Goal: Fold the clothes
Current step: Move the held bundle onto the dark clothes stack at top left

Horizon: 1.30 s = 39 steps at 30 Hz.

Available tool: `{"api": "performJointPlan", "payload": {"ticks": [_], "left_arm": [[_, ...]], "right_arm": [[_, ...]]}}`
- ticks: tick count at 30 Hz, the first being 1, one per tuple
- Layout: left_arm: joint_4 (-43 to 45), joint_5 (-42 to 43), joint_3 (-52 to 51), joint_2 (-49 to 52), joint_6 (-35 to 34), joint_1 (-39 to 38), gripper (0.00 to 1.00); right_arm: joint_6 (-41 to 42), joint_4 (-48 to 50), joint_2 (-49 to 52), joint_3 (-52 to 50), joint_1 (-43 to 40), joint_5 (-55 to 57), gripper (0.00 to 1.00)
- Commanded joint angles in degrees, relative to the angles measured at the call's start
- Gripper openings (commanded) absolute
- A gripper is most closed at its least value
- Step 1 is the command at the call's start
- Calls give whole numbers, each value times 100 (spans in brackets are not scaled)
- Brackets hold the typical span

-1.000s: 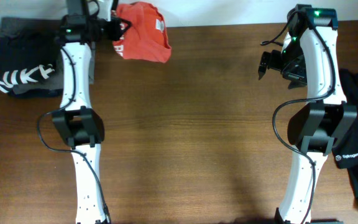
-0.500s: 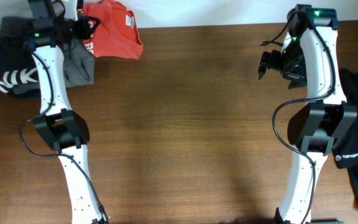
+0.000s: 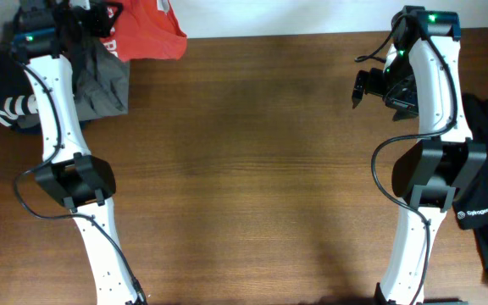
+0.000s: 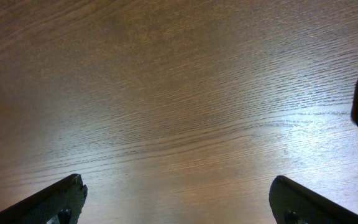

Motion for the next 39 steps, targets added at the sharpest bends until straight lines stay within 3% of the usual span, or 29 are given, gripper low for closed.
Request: {"api": "performJointPlan", "payload": {"ticks": [1, 14, 27, 36, 37, 39], "left_arm": [[-37, 63, 208, -358, 52, 240, 0], [-74, 42, 208, -358, -168, 1220, 0], [-81, -1746, 188, -334, -1333, 1600, 0], [-214, -2249, -219, -203, -1416, 1611, 1], [-219, -2251, -365, -203, -1414, 1622, 6], [-216, -2249, -584, -203, -1416, 1637, 35]], "right_arm": [[7, -26, -55, -15, 15, 9, 99], [7, -24, -55, -15, 15, 9, 99], [26, -26, -55, -15, 15, -33, 99], [24, -26, -55, -15, 15, -142, 99], [24, -26, -55, -15, 15, -142, 99], [24, -26, -55, -15, 15, -142, 99]]}}
